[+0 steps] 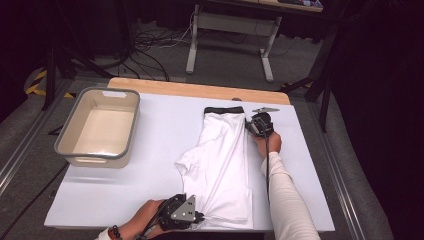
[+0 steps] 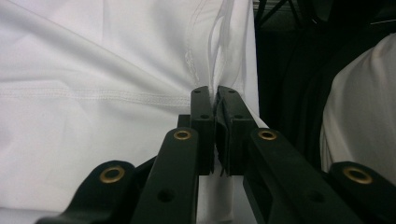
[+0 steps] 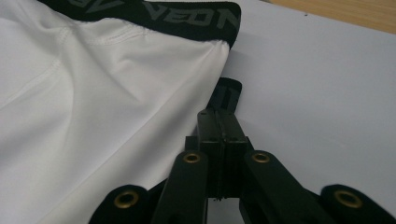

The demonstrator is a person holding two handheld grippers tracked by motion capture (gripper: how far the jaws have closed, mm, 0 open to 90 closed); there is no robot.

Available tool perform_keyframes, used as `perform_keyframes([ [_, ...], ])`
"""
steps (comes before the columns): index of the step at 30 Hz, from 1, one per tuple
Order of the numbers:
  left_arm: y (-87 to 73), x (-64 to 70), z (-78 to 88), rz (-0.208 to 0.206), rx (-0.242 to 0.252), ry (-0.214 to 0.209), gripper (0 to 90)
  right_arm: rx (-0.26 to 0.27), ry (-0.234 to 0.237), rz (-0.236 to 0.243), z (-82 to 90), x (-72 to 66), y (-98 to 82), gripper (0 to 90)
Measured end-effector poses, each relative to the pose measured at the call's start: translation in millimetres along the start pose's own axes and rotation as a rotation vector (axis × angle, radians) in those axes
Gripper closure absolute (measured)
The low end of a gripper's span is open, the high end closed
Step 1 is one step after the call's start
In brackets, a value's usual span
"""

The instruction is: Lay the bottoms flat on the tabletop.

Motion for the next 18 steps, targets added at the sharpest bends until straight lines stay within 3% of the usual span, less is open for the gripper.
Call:
perform_keyframes([
  [3, 2.3, 0.4, -0.6, 0.012, 0.02, -0.03, 85.3, 0.006, -0.013, -0.004, -3.7, 2.4, 4.8, 90.0],
  [8, 2.1, -0.3, 1.5, 0.021, 0.035, -0.026, 84.3, 0.022, -0.027, -0.023, -7.7, 6.7, 12.0, 90.0],
  [11, 3.9, 0.1, 1.9, 0.025, 0.053, -0.026, 79.8, 0.035, -0.054, -0.018, -9.0, 9.5, 19.3, 90.0],
  [13, 5.8, -0.1, 2.8, 0.024, 0.056, -0.007, 71.1, 0.046, -0.071, -0.018, -8.9, 12.4, 23.2, 90.0],
  [18, 7.7, -0.1, 6.6, 0.04, 0.082, -0.029, 72.9, 0.048, -0.101, -0.02, -8.8, 16.7, 24.8, 89.1],
])
Point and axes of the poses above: each handheld gripper's, and its own axes: z roughly backward along the jaws, y roughly out of its top, x roughly to its right, the point moved 7 cm from there along -z, roughly forward along the jaws, and after that the axes turned 4 degrees about -x, right-handed, at the moved point
